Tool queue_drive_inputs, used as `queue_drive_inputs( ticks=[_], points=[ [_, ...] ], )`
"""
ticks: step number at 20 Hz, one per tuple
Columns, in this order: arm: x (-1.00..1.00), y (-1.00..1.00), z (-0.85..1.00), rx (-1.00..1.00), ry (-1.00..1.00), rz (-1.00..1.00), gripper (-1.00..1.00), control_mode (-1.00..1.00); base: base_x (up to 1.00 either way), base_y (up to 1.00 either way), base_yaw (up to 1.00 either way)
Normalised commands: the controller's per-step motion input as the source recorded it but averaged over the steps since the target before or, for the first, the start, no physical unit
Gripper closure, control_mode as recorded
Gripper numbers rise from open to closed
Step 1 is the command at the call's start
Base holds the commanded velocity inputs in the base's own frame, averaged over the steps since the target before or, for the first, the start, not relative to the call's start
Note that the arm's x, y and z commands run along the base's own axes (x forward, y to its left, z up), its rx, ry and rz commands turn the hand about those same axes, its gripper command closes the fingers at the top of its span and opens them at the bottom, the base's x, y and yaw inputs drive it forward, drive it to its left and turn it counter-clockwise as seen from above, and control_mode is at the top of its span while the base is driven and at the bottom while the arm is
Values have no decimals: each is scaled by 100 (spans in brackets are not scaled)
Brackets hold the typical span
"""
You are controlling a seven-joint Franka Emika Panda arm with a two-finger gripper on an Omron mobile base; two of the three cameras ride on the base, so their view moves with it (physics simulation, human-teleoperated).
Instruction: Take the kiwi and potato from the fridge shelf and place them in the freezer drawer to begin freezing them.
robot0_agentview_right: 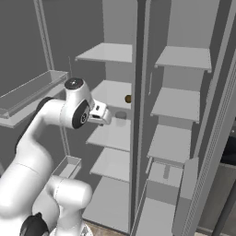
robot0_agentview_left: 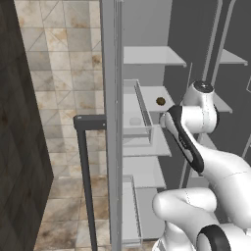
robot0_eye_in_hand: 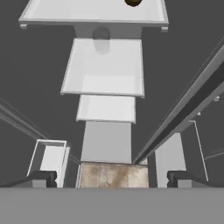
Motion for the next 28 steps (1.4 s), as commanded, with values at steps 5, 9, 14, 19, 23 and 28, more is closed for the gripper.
queue_drive_inputs(
  ticks=[5, 9, 14, 19, 23, 28],
  points=[
    [74, 0, 2, -3, -14, 1, -100, -100, 0, 0, 0],
    [60, 0, 5, -7, -22, 0, -100, -100, 0, 0, 0],
    [61, -17, 18, -4, -5, 1, -100, -100, 0, 0, 0],
    [73, -19, 0, 0, 0, 0, -100, -100, 0, 0, 0],
    [73, -13, 0, 0, 0, 0, -100, -100, 0, 0, 0],
    [60, -12, 0, 0, 1, 0, -100, -100, 0, 0, 0]
  ],
)
